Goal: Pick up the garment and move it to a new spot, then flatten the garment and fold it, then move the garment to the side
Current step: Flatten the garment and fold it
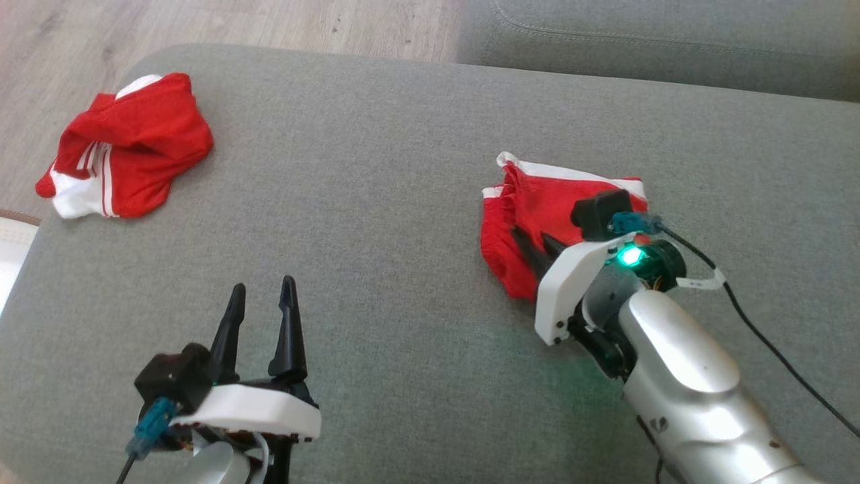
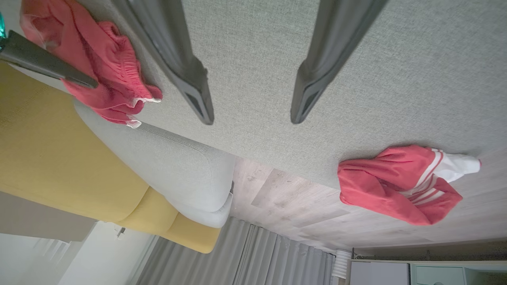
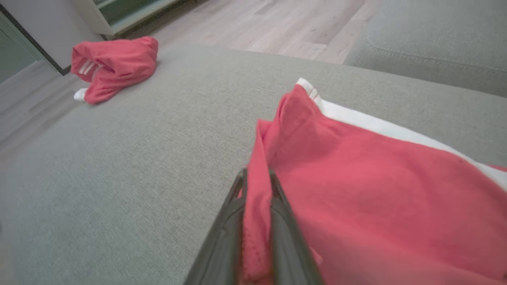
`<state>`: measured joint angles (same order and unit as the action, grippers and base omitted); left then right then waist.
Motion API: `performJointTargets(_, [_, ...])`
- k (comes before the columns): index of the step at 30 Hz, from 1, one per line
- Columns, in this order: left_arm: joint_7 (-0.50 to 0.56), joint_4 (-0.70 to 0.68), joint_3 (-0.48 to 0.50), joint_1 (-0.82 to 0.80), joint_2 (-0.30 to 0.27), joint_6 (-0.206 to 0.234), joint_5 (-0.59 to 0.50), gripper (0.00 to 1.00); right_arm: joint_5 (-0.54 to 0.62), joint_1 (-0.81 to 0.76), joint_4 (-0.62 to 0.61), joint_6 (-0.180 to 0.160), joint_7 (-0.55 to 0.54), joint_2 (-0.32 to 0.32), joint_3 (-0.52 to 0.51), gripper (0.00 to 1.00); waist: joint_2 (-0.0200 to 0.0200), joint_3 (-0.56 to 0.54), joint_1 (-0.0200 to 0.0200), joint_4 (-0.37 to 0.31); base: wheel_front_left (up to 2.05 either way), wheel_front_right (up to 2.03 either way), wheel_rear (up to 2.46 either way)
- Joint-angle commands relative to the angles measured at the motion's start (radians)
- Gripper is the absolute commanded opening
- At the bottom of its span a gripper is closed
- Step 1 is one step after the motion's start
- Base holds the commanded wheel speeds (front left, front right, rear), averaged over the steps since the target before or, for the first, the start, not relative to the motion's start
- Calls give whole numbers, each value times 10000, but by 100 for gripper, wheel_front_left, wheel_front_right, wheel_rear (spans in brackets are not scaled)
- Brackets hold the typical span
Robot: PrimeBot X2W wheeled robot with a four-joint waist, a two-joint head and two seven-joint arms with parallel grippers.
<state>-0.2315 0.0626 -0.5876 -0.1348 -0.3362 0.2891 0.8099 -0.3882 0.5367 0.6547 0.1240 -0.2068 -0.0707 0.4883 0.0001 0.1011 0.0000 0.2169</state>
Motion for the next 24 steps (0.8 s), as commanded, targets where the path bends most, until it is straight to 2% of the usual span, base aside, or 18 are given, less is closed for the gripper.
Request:
performJointTargets(1, [-132,-218,366,-173,-163,-1,7,100,-163,195,-339,67,318,203,297,100,-1,-14,0,-31,0,0,0])
performJointTargets(7, [-124,-197,289,-179,-126,25,-25,100,-519,292,-348,67,1071,203,711,100,-1,-64,0,-151,0,0,0])
performJointTargets(10, [-117,-179,248,-155,-101,33,-18,100,-538,323,-295,67,1495,203,586,100,-1,-148,0,-225,0,0,0])
performJointTargets(15, [-119,-172,198,-117,-85,30,-18,100,-127,311,-167,67,2184,38,-285,100,-1,-288,0,-321,0,0,0])
performJointTargets(20, [-143,-211,198,-52,-78,65,-49,100,736,107,-223,67,2736,-285,-1619,100,-1,-326,0,-443,0,0,0])
performJointTargets(24, [-170,-174,202,-29,-50,36,-84,100,1509,-224,-334,67,2997,-414,-2264,100,-1,-302,0,-455,0,0,0])
